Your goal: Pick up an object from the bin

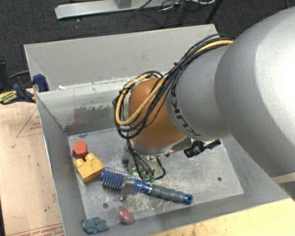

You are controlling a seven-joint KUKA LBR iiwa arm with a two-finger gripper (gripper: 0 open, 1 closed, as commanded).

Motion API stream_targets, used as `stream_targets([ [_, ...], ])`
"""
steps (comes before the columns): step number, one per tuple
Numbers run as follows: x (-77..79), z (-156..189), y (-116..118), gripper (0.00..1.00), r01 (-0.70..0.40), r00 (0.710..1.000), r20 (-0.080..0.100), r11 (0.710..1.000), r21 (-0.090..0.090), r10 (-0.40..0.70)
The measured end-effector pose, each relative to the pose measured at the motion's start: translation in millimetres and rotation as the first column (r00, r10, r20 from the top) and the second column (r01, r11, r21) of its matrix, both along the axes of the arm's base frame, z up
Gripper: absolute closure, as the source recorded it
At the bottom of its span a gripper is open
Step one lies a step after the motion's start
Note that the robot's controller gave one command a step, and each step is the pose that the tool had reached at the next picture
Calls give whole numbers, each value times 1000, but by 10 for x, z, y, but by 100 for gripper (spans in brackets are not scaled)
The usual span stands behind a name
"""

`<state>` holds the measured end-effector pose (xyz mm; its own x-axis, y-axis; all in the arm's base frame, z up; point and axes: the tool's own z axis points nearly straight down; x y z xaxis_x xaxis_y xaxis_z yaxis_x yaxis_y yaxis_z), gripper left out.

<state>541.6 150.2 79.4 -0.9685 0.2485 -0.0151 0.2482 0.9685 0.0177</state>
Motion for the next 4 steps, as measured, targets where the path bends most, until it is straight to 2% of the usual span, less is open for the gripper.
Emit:
stream_targets([
  [1, 28, 38, 31, 0, -4, 1000, -9, 1000, -7, 4],
  [2, 20, 22, 18, 100, 0, 1000, -12, 1000, -9, 0],
  [3, 25, 327, 24, 100, -1, 1000, -16, 1000, -11, 1],
  [4, 32, 770, 34, 100, -3, 1000, -14, 1000, -11, 3],
])
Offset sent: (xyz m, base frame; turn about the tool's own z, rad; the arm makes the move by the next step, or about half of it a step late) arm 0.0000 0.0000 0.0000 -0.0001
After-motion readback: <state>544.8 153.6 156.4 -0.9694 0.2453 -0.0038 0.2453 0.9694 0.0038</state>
